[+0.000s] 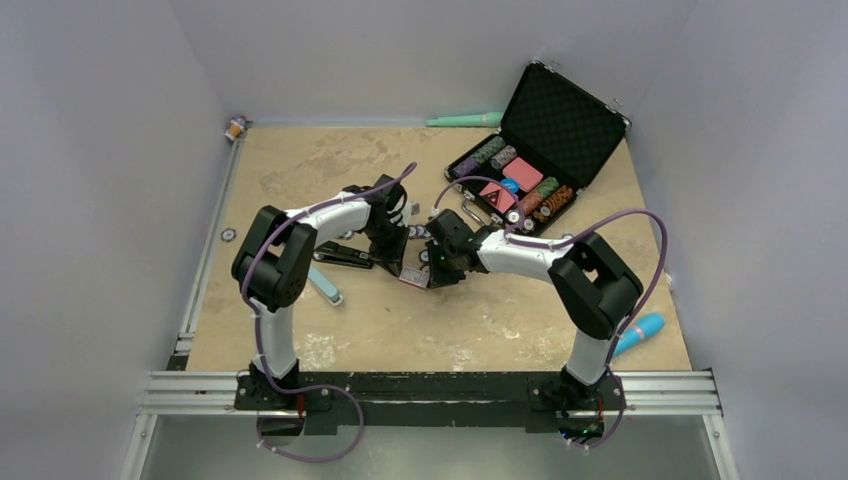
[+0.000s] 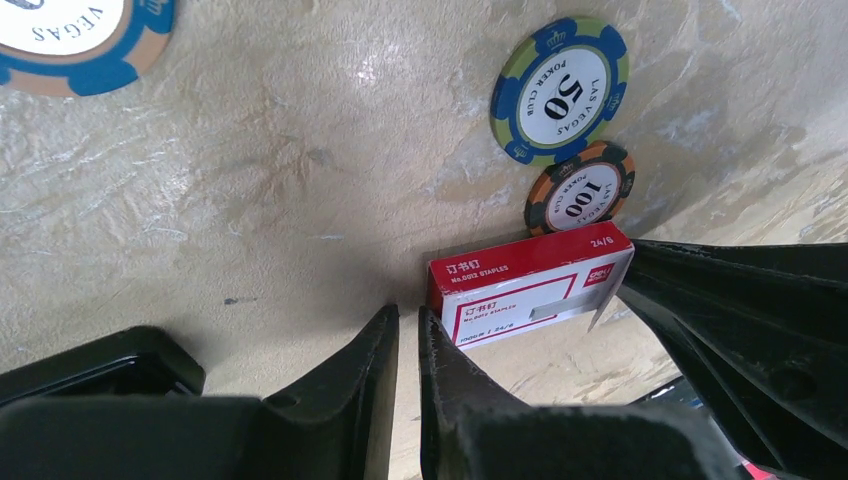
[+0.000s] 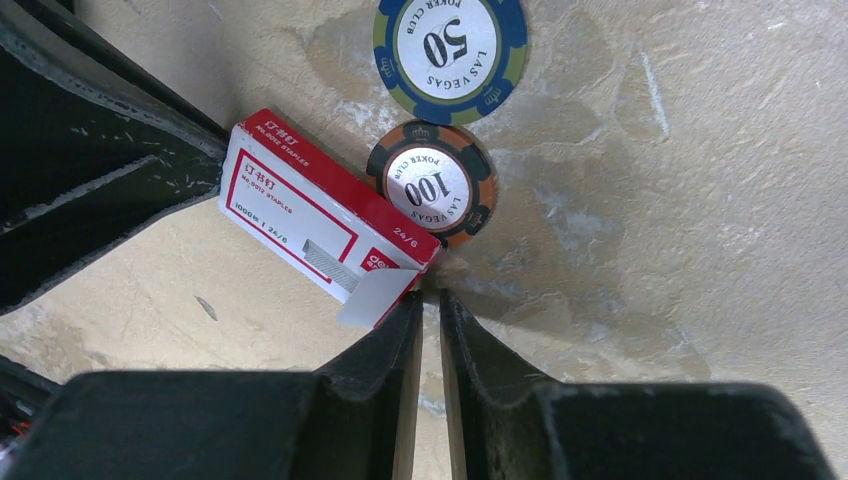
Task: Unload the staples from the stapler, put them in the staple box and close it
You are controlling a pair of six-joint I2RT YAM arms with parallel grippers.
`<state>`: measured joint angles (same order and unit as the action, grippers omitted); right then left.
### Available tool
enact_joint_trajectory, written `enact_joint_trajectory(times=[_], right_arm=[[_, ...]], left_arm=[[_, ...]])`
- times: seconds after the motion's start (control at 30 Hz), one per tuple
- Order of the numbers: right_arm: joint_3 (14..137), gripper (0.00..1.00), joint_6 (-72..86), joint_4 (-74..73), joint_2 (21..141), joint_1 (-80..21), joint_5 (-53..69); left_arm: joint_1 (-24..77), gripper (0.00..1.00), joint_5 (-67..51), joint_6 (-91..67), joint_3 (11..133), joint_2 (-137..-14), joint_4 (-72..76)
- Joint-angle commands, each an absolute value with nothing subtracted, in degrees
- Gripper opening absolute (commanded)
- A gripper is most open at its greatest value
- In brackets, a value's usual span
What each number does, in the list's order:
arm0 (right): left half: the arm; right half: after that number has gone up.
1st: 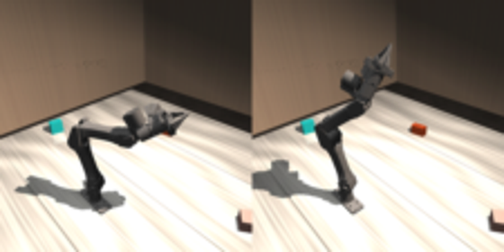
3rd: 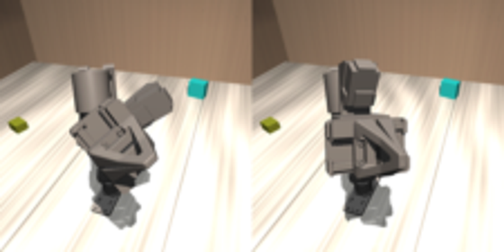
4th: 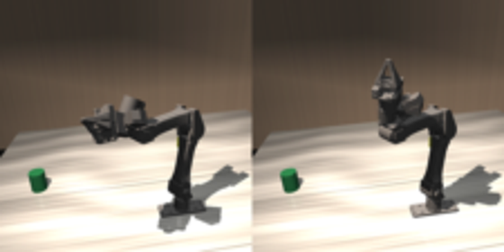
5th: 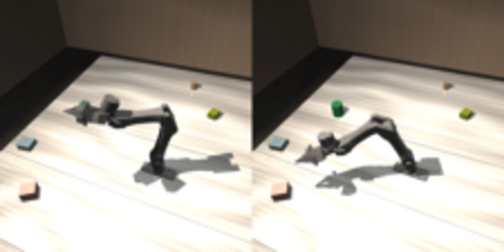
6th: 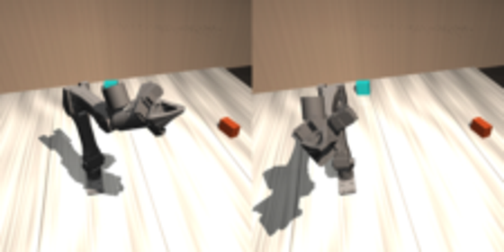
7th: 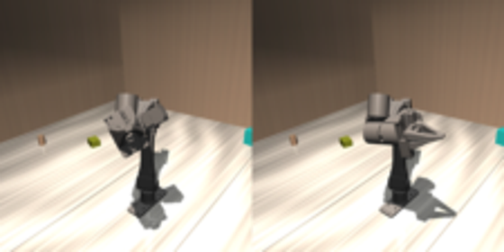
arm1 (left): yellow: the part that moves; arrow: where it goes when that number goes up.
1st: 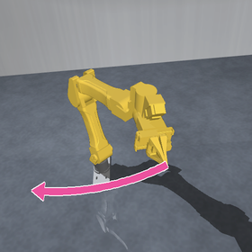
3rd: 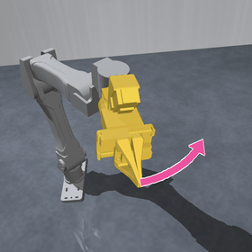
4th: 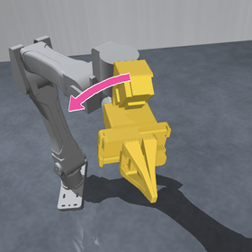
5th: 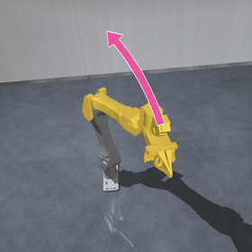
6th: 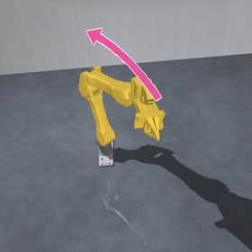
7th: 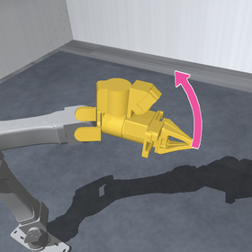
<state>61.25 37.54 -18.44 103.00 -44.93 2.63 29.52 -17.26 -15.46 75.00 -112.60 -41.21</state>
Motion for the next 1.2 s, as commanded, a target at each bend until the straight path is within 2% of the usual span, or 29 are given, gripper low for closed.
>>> enact_joint_trajectory(times=[0.0, 0.47, 0.67, 1.17], right_arm=[[63.27, 0.18, 36.21, -17.71, 104.58, -44.82, 3.25], [63.07, 0.18, 36.32, -19.30, 103.80, -44.81, 3.19], [62.00, 0.19, 35.78, -21.08, 99.33, -44.73, 1.93], [63.32, 0.22, 36.40, -25.26, 91.72, -44.78, 1.10]], left_arm=[[31.34, 0.18, -16.24, -14.66, 73.04, -117.77, -37.01], [31.33, 0.18, -14.96, -15.43, 72.41, -116.61, -38.10], [31.29, 0.21, -13.07, -18.29, 70.45, -111.70, -40.13], [31.34, 0.21, -20.31, -23.61, 58.67, -97.60, -39.84]])
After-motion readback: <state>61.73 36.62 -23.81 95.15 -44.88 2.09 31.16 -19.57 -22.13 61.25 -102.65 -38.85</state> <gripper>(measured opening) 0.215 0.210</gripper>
